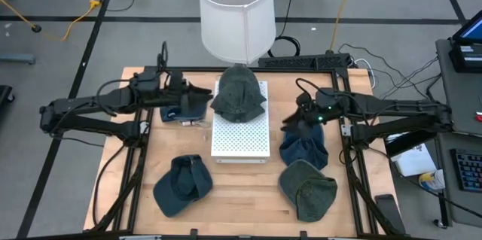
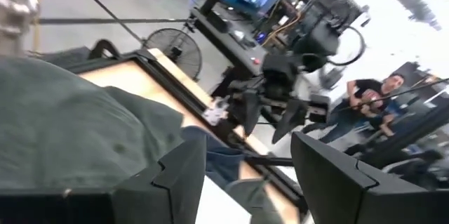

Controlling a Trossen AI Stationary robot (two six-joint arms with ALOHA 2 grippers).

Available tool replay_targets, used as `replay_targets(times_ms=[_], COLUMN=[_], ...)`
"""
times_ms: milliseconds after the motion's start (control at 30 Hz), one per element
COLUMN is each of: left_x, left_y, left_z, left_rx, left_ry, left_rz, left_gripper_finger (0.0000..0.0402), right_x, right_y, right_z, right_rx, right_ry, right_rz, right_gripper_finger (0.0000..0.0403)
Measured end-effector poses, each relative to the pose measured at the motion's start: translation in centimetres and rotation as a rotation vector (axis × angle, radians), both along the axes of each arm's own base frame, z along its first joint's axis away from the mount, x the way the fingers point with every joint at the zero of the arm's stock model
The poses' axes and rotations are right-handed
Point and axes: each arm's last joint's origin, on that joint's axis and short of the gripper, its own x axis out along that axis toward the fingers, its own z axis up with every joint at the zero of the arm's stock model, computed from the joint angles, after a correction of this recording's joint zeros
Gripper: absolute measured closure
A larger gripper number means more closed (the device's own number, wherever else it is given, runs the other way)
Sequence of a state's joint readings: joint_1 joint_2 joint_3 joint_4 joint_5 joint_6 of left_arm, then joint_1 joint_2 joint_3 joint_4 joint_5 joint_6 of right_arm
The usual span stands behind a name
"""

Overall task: Pick & Place hat
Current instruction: Stack the gray cap on the gray cap on the shelf

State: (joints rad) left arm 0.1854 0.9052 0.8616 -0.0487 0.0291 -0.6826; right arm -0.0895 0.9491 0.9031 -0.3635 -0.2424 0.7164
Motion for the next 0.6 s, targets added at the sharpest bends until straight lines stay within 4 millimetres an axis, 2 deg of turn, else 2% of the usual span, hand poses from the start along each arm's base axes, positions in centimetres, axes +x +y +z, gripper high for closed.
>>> replay_targets(times_ms=[167, 267, 433, 600], left_x=[-0.5, -0.4, -0.3, -0.2], left_y=[-1.0, -1.6, -2.6, -3.4], left_z=[0.4, 0.4, 0.4, 0.4], left_rx=[-0.084, -0.113, -0.14, -0.141], left_ry=[-0.036, -0.038, -0.034, -0.03], left_rz=[-0.037, -0.066, -0.116, -0.156], left_gripper_finger=[0.0188, 0.0188, 0.0188, 0.0188], right_x=[-0.5, -1.2, -2.9, -3.5], right_y=[0.6, 1.4, 2.9, 3.5], right_z=[-0.4, -1.4, -3.0, -3.4], right_rx=[0.287, 0.383, 0.399, 0.308], right_ry=[0.116, 0.272, 0.533, 0.596], right_rz=[0.048, 0.044, 0.055, 0.035], right_gripper_finger=[0.0216, 0.0232, 0.0255, 0.0258])
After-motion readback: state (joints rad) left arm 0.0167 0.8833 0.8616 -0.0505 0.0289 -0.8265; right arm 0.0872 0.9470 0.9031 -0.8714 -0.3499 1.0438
